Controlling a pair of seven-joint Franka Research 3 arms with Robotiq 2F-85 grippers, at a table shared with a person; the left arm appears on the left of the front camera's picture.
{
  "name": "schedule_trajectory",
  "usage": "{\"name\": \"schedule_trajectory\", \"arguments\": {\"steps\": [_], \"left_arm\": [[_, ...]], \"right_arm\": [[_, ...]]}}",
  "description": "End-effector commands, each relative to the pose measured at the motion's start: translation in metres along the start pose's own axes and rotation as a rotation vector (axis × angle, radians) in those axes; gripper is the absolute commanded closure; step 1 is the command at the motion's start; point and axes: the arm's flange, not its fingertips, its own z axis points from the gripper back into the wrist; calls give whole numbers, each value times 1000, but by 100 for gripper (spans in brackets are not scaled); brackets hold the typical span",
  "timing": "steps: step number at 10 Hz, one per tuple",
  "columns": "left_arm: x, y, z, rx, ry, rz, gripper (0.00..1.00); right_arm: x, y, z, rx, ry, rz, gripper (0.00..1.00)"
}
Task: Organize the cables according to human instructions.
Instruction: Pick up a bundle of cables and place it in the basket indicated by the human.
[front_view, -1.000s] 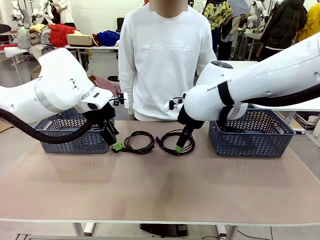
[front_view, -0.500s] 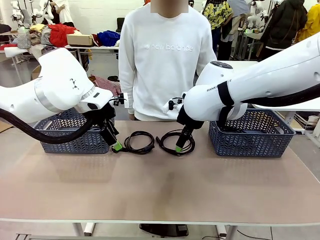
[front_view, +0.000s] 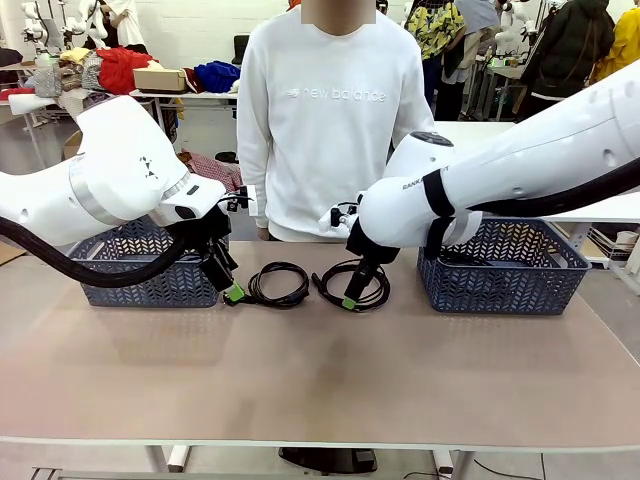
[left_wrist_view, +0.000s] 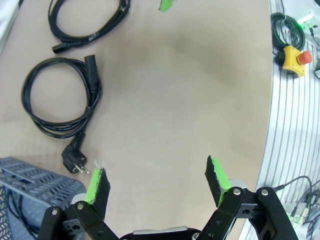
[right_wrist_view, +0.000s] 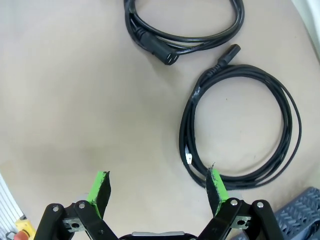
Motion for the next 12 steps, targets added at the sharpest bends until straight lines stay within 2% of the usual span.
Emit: {"name": "schedule_trajectory", "arguments": {"steps": [1,6,12], "left_arm": [[-1,-1,1,4,1,2,0],[-1,-1,1,4,1,2,0],[-1,-1,1,4,1,2,0]], "right_arm": [[27,-7,-10,-12,36,-32,0],[63,-24,-37,-12,95,-90,0],[76,-37,-61,20,160,-109,0]]}}
